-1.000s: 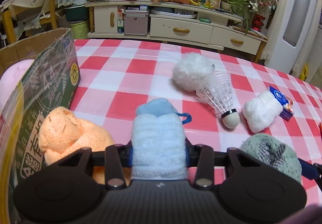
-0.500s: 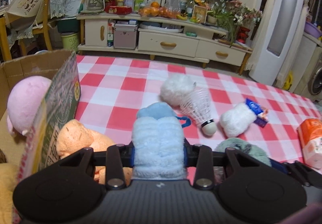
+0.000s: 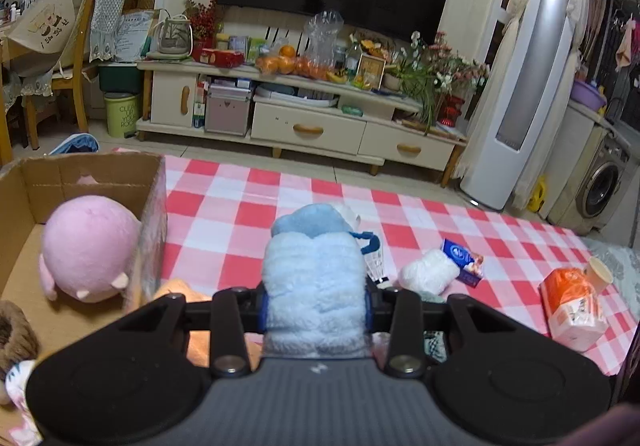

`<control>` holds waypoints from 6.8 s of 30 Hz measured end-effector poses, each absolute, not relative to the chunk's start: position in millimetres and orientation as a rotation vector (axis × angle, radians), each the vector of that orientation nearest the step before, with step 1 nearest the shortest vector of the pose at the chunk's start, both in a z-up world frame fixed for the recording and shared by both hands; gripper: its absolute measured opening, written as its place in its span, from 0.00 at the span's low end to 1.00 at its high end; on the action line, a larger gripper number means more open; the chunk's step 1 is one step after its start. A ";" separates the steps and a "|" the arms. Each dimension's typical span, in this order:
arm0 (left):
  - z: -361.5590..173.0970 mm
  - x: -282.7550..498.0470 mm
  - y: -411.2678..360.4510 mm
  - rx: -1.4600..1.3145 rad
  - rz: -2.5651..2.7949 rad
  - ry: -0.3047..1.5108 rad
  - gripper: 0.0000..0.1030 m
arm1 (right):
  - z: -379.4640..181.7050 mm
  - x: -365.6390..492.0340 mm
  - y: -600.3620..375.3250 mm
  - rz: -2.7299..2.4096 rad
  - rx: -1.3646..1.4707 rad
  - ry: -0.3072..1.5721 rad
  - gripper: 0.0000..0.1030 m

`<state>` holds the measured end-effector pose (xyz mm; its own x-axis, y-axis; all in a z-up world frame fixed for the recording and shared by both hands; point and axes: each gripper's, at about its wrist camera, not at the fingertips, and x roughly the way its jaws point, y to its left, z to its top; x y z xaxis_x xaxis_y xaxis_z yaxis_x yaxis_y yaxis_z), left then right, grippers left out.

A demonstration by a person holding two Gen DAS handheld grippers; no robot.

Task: Organize soft objects
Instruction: 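Carry the blue mitten and grey-green knit ball over the cardboard box, then open both tools to drop the mitten and knit ball into the box, then grasp the pink knit hat beside the box with the right tool, then move the left tool to the orange knit plush and grasp it while the right holds the pink hat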

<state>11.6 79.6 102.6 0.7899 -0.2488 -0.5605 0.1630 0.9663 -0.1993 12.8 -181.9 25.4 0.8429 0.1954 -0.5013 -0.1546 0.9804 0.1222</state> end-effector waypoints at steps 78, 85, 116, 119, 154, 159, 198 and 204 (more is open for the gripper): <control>125.4 -8.8 261.8 -0.363 0.187 0.488 0.86 | 87.7 2.2 -2.8 0.605 -0.121 0.348 0.98; 123.6 -8.5 256.0 -0.342 0.185 0.495 0.89 | 85.1 -5.8 -22.6 0.542 -0.095 0.351 0.98; 116.3 -2.6 194.0 -0.208 0.095 0.530 0.94 | 18.8 -15.6 -58.5 0.536 -0.158 0.562 0.98; 115.2 -1.8 186.6 -0.193 0.085 0.530 0.94 | 15.8 -12.0 -58.1 0.538 -0.168 0.574 0.98; 104.3 3.7 96.9 -0.050 -0.015 0.543 0.95 | 8.3 12.2 -175.1 0.197 -0.091 0.584 0.82; 97.8 2.2 76.5 -0.039 0.013 0.540 0.95 | 8.6 22.4 -203.3 0.124 -0.082 0.578 0.83; 13.3 49.4 19.0 0.022 0.383 0.558 0.99 | 6.0 34.8 -234.7 0.162 0.000 0.601 0.97; 10.2 53.1 6.3 0.083 0.289 0.551 0.99 | 7.7 35.0 -238.8 0.162 0.027 0.602 0.98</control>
